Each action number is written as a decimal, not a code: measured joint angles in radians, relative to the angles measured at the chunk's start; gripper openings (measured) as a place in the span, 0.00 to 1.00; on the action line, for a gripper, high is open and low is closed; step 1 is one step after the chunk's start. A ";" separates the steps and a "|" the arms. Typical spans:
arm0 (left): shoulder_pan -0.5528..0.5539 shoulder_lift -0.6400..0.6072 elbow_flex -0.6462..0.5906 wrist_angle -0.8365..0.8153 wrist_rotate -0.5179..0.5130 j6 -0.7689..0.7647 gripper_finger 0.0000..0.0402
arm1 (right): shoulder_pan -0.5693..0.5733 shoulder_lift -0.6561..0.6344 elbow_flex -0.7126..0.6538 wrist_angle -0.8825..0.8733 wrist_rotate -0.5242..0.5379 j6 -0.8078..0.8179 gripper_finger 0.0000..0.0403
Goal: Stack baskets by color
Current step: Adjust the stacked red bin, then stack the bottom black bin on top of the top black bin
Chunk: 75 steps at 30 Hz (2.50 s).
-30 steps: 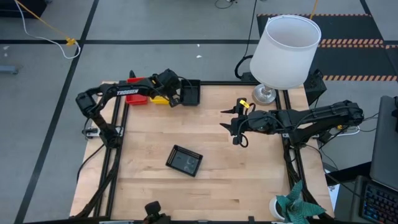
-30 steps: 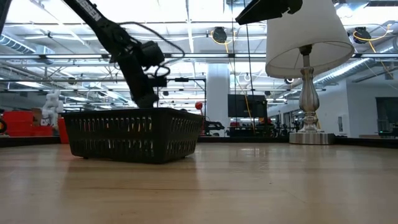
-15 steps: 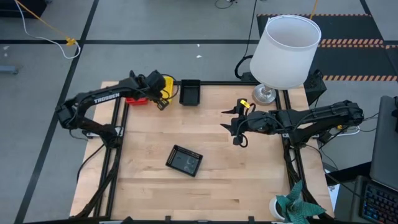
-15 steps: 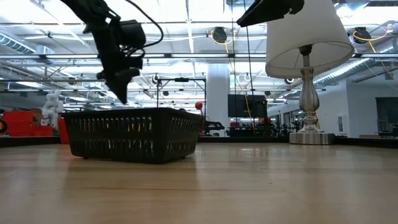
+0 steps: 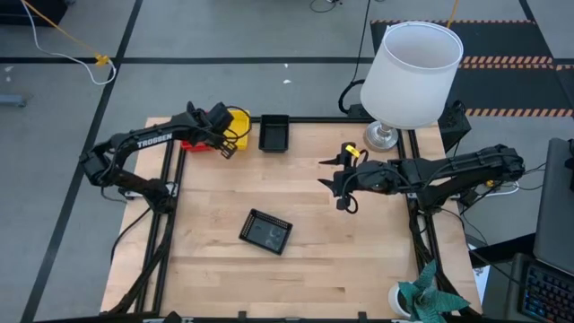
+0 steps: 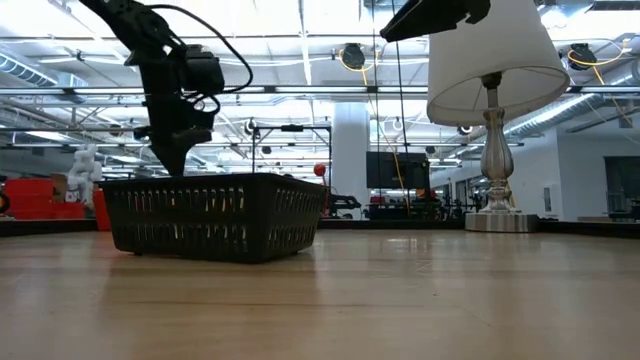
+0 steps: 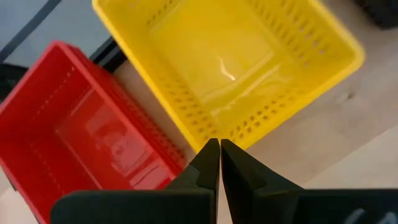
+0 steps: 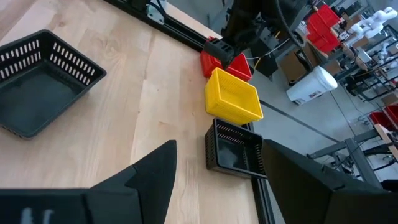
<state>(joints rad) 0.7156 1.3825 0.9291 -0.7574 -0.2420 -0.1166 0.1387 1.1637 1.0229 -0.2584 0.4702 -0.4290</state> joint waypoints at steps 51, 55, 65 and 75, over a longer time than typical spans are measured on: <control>0.076 0.006 -0.080 0.010 -0.070 0.010 0.05 | 0.000 0.000 0.000 0.010 -0.001 0.002 0.57; 0.062 -0.009 -0.063 0.010 -0.071 0.014 0.05 | 0.000 0.002 0.000 0.054 -0.003 0.022 0.57; -0.016 -0.150 -0.037 -0.017 -0.071 0.019 0.05 | 0.000 0.058 0.000 0.135 -0.125 0.089 0.57; -0.167 -0.365 -0.036 0.009 0.029 0.090 0.05 | 0.032 0.324 0.000 0.184 -0.316 0.380 0.57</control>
<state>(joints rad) 0.5481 1.0170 0.8932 -0.7486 -0.2134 -0.0265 0.1703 1.4874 1.0229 -0.0742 0.1539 -0.0494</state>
